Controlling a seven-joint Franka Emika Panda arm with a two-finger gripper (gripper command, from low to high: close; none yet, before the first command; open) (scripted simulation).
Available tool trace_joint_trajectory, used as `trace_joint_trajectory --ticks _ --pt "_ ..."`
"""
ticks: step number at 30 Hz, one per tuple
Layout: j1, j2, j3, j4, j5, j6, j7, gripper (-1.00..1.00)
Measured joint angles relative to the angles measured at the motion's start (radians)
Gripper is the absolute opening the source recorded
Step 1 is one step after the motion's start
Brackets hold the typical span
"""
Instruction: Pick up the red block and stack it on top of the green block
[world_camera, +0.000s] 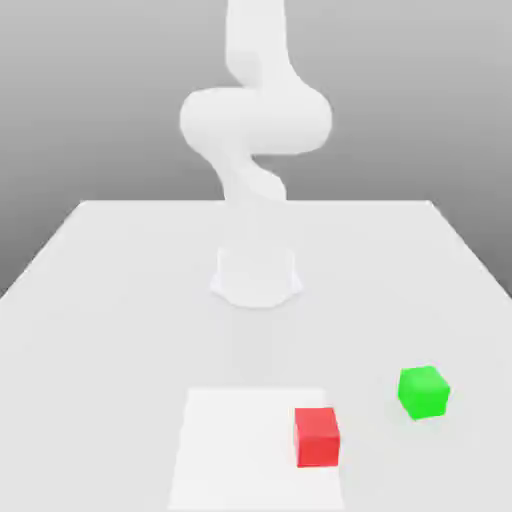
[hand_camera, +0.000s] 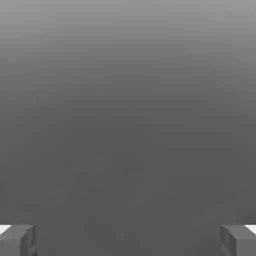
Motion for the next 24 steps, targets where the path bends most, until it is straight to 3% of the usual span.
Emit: trace_joint_trajectory --ticks 11,24 --pt "-0.020 0.407 0.092 -0.159 -0.056 0.200 0.095 0.00" --pt "0.019 0.872 0.125 -0.304 -0.060 0.461 0.152 0.00"
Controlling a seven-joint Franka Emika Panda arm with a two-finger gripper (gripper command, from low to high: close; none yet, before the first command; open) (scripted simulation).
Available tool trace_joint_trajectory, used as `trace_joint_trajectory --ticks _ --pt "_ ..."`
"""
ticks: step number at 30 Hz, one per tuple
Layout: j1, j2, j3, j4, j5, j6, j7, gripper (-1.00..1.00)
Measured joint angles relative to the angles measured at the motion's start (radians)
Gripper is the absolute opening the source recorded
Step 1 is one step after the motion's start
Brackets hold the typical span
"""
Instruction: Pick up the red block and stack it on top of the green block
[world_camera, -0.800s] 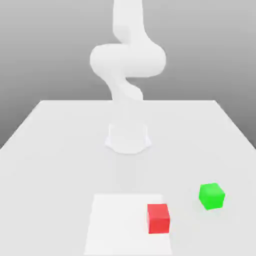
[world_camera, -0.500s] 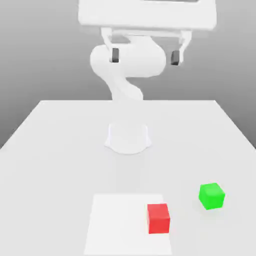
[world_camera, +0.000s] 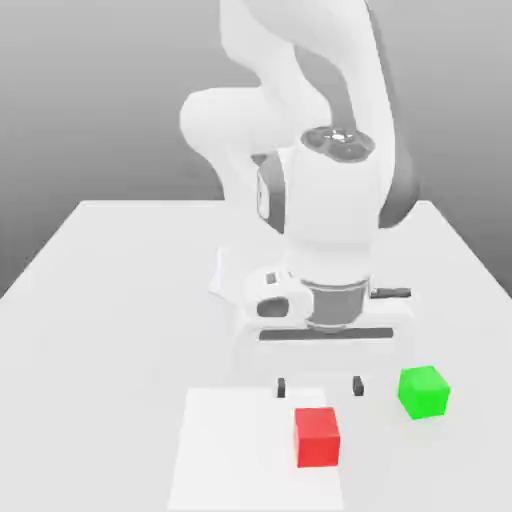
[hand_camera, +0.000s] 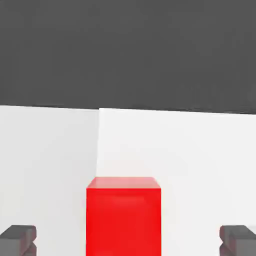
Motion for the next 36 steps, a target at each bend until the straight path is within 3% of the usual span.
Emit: trace_joint_trajectory --ticks 3,4,11,17,26,36 --pt "0.025 0.109 -0.036 0.015 -0.049 0.089 0.037 0.00" --pt "0.035 0.134 -0.048 0.018 -0.059 0.110 0.045 -1.00" --pt "0.034 0.135 -0.047 0.018 -0.062 0.112 0.047 -1.00" --pt "0.010 -0.054 0.008 -0.012 0.030 -0.045 -0.008 -1.00" --pt "0.306 -0.229 0.168 -0.082 0.126 -0.144 0.409 -1.00" --pt "0.320 -0.252 0.177 -0.082 0.137 -0.117 0.453 -1.00"
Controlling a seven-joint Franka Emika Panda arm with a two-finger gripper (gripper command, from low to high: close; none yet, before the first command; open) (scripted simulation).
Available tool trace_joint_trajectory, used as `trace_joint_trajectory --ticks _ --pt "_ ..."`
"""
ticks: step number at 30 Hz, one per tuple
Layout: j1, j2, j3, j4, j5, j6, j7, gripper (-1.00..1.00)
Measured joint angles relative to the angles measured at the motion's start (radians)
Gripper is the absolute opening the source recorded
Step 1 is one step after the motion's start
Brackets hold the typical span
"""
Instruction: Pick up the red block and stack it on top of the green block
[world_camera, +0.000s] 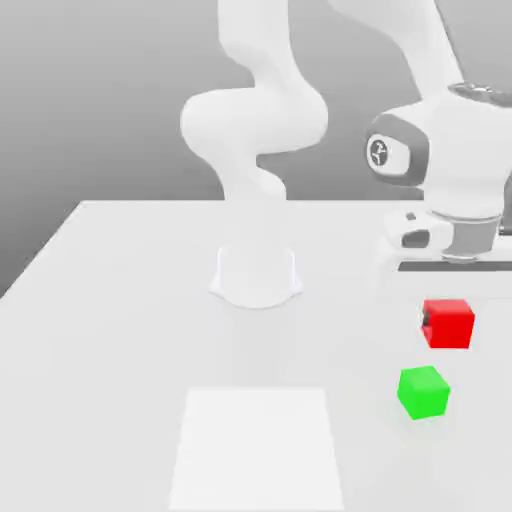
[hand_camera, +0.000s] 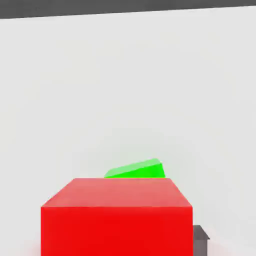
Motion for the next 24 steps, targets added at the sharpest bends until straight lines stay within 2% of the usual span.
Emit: trace_joint_trajectory --ticks 9,24 --pt "-0.008 0.023 0.004 0.004 -0.041 0.042 0.029 -1.00" --pt "-0.023 0.135 -0.010 0.006 -0.174 0.122 0.124 -1.00"
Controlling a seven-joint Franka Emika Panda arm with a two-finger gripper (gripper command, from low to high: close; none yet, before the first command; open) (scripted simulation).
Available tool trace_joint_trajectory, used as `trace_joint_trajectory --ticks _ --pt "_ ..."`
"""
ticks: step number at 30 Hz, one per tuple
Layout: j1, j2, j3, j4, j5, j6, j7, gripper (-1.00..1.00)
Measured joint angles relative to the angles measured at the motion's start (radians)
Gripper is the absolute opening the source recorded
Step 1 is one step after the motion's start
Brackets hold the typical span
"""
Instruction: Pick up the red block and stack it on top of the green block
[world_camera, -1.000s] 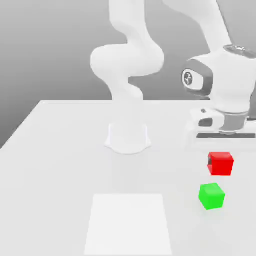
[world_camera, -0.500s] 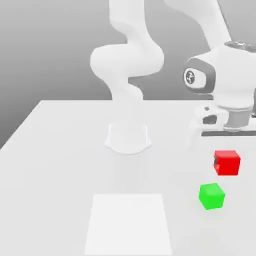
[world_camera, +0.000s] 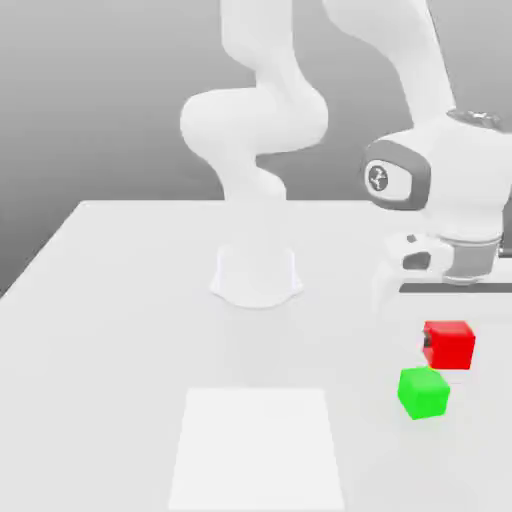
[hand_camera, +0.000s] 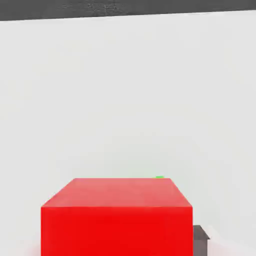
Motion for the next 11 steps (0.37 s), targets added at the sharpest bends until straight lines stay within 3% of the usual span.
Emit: trace_joint_trajectory --ticks 9,10,11 --pt "0.003 0.103 -0.023 -0.001 -0.060 0.053 0.045 -1.00" --pt "0.003 0.110 -0.024 -0.002 -0.062 0.057 0.046 1.00" --pt "0.003 0.110 -0.024 -0.002 -0.062 0.057 0.046 1.00"
